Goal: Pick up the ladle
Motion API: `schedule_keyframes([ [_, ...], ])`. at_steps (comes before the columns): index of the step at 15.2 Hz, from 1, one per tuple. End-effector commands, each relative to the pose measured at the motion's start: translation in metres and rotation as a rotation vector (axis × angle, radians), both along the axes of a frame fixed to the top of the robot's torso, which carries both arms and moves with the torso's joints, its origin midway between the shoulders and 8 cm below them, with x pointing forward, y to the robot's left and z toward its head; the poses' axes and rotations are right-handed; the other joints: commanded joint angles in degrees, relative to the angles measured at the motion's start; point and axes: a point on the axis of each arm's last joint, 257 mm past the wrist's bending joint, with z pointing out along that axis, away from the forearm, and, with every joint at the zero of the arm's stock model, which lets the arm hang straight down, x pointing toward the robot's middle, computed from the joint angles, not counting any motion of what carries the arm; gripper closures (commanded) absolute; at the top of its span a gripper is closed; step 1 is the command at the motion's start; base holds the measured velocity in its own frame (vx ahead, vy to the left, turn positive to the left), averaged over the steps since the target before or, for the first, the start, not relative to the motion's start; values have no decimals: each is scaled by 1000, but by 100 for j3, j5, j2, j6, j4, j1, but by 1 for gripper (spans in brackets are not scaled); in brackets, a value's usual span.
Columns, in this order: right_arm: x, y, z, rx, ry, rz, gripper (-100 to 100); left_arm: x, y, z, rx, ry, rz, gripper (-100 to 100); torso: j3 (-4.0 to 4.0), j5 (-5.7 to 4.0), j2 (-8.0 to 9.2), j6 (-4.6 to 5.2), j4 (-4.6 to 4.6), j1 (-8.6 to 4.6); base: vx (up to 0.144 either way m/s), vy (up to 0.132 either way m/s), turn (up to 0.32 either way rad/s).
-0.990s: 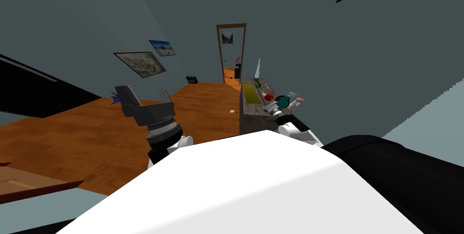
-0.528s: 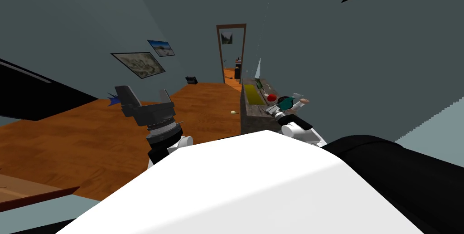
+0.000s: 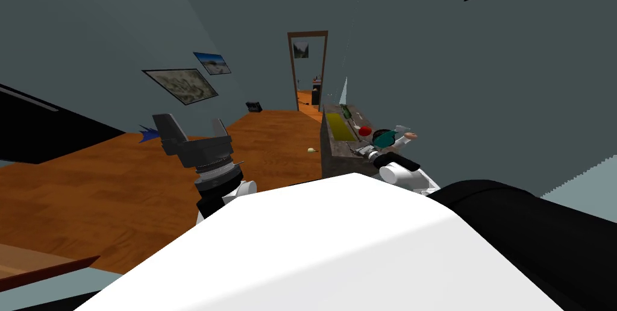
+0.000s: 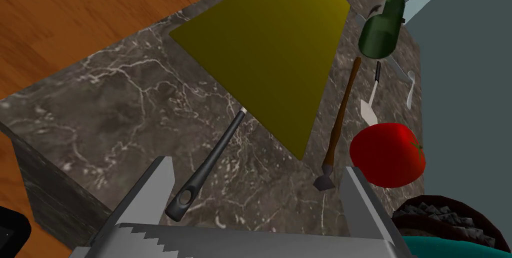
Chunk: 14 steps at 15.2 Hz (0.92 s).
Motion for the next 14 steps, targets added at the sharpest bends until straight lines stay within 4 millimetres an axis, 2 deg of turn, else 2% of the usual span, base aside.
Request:
schedule_keyframes([
  [1,-9,-10,-9,58,52,-31,-100,0,0,0,0,0,0,0,0,0,0,0,0,0,87,75,-31],
  [4,-14,-10,-17,66,91,-34,-100,0,0,0,0,0,0,0,-4,1,-7,0,-2,1,75,55,-20],
  [5,-23,-18,-23,118,130,-65,-100,0,0,0,0,0,0,0,-1,-1,-2,0,-1,-6,80,43,-25],
  [7,-27,-17,-29,121,158,-66,-100,0,0,0,0,0,0,0,-4,-1,-7,1,-2,-6,76,48,-27],
  [8,-34,-24,-31,165,183,-94,-100,0,0,0,0,0,0,0,-2,-1,-3,0,-1,-6,90,61,-33],
  [14,-54,-29,-48,224,287,-135,-100,0,0,0,0,0,0,0,-4,-2,-8,1,-1,-11,80,43,-23],
])
